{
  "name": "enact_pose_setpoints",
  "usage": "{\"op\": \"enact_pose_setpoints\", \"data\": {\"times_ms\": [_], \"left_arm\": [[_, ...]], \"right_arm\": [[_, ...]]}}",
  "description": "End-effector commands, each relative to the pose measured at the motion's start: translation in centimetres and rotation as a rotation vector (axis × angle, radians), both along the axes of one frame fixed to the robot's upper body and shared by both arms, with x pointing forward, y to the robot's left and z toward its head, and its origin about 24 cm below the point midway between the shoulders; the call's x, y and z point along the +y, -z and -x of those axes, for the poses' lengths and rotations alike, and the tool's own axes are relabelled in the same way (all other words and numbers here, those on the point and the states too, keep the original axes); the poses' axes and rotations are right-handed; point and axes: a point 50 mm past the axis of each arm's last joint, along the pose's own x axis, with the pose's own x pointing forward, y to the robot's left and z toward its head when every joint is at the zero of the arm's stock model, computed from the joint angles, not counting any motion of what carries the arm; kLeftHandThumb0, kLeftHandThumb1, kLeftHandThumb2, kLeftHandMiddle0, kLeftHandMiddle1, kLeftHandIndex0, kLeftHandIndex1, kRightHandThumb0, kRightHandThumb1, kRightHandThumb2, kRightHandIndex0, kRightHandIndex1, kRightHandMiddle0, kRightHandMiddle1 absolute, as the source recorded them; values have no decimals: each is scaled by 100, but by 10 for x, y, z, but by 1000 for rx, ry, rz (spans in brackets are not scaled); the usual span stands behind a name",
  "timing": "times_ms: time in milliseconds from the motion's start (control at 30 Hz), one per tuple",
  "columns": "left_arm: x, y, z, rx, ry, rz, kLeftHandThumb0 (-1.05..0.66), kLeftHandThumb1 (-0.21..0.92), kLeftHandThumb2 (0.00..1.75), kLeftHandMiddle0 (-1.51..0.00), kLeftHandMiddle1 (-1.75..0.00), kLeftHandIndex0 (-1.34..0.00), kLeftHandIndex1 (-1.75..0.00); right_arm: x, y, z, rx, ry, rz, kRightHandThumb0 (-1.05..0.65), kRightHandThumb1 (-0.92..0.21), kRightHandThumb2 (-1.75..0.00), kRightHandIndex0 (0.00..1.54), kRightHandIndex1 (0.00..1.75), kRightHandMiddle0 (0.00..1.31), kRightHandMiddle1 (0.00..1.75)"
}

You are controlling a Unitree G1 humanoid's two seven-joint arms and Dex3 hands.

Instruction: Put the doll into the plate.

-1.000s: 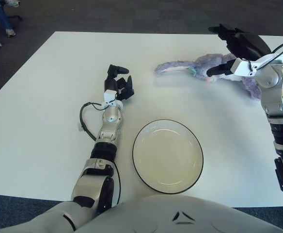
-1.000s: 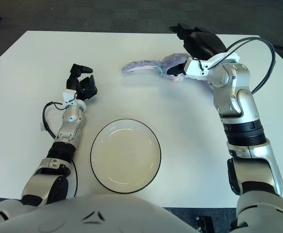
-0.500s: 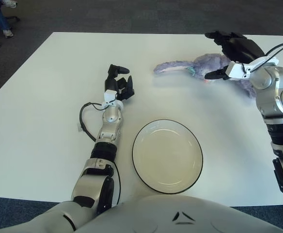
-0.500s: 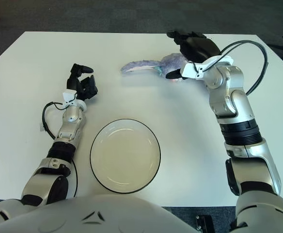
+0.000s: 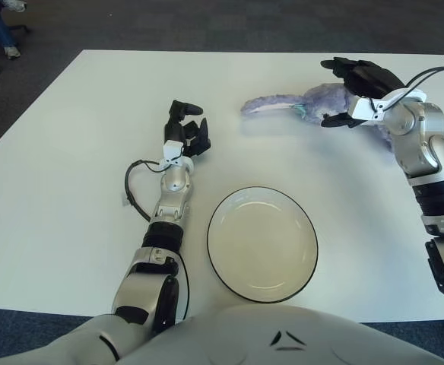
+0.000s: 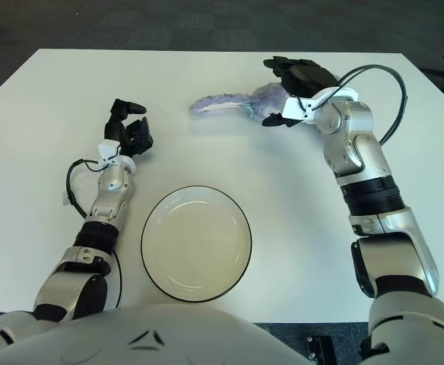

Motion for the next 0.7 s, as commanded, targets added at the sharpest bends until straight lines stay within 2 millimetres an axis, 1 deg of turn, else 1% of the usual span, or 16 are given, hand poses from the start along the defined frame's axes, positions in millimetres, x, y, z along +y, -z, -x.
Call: {"op": "enact_pose_setpoints", "data": {"times_ms": [0, 133, 233, 367, 500, 667], "left_arm": [[3, 15, 8, 50, -18, 6, -39, 63, 92, -103, -175, -37, -175], [3, 15, 8, 51, -18, 5, -39, 63, 92, -104, -175, -37, -175], [3, 15, 8, 51, -17, 5, -39, 63, 92, -104, -175, -38, -175], [4, 15, 8, 50, -16, 7, -39, 63, 92, -105, -175, -38, -175], [4, 15, 8, 51, -15, 9, -39, 63, 92, -105, -175, -38, -175], [4, 15, 9, 50, -15, 9, -39, 63, 92, -105, -175, -38, -175]], "right_arm": [[1, -4, -8, 0, 22, 36, -82, -47, -57, 2, 1, 0, 32], [0, 4, -18, 15, 49, 38, -78, -41, -63, 4, 1, 0, 34], [-1, 7, -21, 22, 63, 30, -75, -38, -66, 6, 2, 0, 34], [-1, 10, -23, 25, 73, 23, -70, -34, -71, 8, 3, 0, 28], [-1, 14, -24, 18, 88, 20, -66, -30, -76, 7, 2, 0, 19], [-1, 17, -25, 12, 103, 26, -61, -27, -81, 7, 2, 0, 13]]}}
